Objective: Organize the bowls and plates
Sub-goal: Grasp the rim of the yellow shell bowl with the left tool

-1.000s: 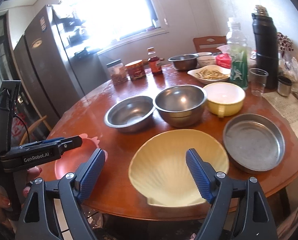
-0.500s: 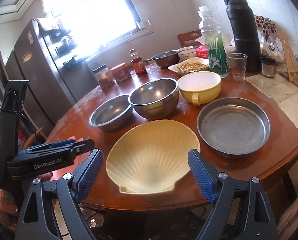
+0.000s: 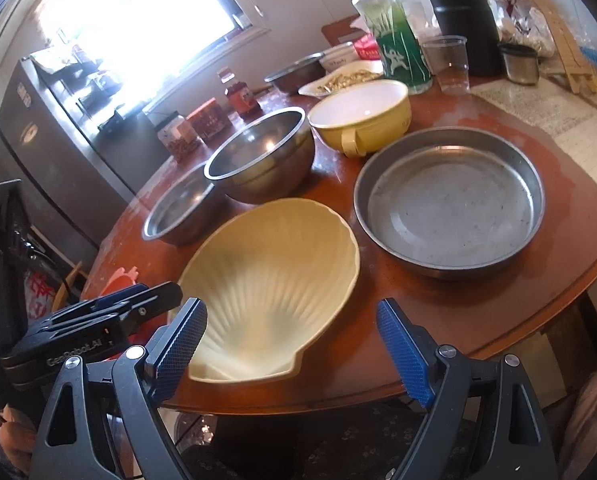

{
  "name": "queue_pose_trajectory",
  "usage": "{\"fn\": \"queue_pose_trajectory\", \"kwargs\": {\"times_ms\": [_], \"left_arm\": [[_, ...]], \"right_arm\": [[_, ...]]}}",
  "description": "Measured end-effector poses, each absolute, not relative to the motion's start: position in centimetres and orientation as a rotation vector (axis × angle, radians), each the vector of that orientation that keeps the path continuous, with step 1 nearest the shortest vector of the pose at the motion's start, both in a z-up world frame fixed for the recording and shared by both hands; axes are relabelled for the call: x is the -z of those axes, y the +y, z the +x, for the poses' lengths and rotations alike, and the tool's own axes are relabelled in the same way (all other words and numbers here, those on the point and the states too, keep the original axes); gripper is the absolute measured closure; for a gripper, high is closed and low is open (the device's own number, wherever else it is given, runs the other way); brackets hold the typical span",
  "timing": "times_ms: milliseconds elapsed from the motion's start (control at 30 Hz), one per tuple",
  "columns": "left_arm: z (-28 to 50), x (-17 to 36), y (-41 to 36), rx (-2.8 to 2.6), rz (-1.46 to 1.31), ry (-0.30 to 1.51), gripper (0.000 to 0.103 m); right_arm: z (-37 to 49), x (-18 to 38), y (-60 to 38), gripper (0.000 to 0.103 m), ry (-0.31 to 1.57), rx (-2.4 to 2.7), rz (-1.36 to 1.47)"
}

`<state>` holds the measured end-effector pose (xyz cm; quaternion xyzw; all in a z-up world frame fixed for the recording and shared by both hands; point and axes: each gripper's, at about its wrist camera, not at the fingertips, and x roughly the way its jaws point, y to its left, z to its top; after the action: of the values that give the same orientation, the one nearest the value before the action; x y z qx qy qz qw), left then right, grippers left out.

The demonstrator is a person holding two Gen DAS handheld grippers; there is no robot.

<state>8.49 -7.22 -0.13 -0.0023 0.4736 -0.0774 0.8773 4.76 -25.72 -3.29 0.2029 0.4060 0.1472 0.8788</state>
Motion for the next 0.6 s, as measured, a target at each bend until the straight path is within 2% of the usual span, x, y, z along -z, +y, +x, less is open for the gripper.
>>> {"fn": "queue_pose_trajectory", "kwargs": {"times_ms": [233, 333, 467, 533, 600], "left_arm": [[9.2, 1.3, -7.7, 0.142, -0.013, 1.003, 0.045], [9.4, 1.9, -8.2, 0.139, 0.011, 1.015, 0.046], [9.1, 2.4, -9.4, 0.172, 0.052, 1.013, 0.053], [9.0, 2.4, -9.6, 0.167, 0.057, 0.999, 0.054], [9.1, 2.4, -9.3, 0.165, 0.04, 0.995, 0.06]], "right_arm": [[5.2, 3.7, -24.8, 0.016, 0.817, -0.329, 0.345], [5.6, 4.0, -24.6, 0.032, 0.809, -0.353, 0.323], [5.9, 4.3, -24.5, 0.054, 0.8, -0.365, 0.289], [6.0, 4.3, -24.5, 0.057, 0.795, -0.361, 0.28], [5.9, 4.2, -24.4, 0.057, 0.791, -0.36, 0.264]]}}
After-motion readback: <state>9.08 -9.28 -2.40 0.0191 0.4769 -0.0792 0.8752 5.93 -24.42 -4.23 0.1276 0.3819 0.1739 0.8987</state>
